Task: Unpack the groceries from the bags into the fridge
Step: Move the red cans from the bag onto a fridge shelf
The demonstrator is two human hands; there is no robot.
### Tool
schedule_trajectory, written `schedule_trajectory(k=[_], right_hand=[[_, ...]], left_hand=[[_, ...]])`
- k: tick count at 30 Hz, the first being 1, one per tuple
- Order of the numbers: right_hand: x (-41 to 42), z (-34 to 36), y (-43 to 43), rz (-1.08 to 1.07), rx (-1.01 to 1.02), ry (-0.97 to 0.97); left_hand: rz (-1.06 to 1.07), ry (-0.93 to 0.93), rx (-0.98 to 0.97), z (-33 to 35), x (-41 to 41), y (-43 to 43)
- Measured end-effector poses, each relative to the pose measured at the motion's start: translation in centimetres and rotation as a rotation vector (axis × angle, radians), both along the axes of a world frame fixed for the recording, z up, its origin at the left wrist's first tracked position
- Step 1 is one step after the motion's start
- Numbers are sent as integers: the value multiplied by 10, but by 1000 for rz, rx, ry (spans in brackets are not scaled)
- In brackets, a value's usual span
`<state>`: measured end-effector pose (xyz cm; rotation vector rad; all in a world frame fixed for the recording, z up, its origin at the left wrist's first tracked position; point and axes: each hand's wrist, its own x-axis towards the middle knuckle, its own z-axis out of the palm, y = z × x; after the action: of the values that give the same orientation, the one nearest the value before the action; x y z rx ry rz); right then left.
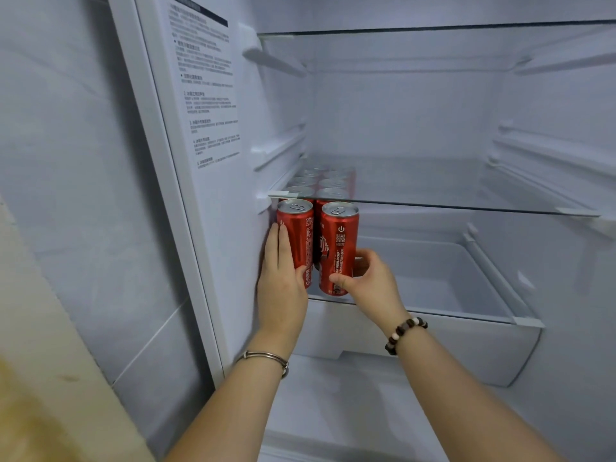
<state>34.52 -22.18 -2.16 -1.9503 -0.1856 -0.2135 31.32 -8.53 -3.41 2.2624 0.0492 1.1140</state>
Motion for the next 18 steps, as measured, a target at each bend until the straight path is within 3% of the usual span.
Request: schedule_trajectory(k=[12,18], right_hand=[[1,2,9,34,-21,18],[-1,1,10,23,-37,7]], left_hand=[[-42,-41,-138,-6,4,0],[-30,-89,-73,-12,7,2]])
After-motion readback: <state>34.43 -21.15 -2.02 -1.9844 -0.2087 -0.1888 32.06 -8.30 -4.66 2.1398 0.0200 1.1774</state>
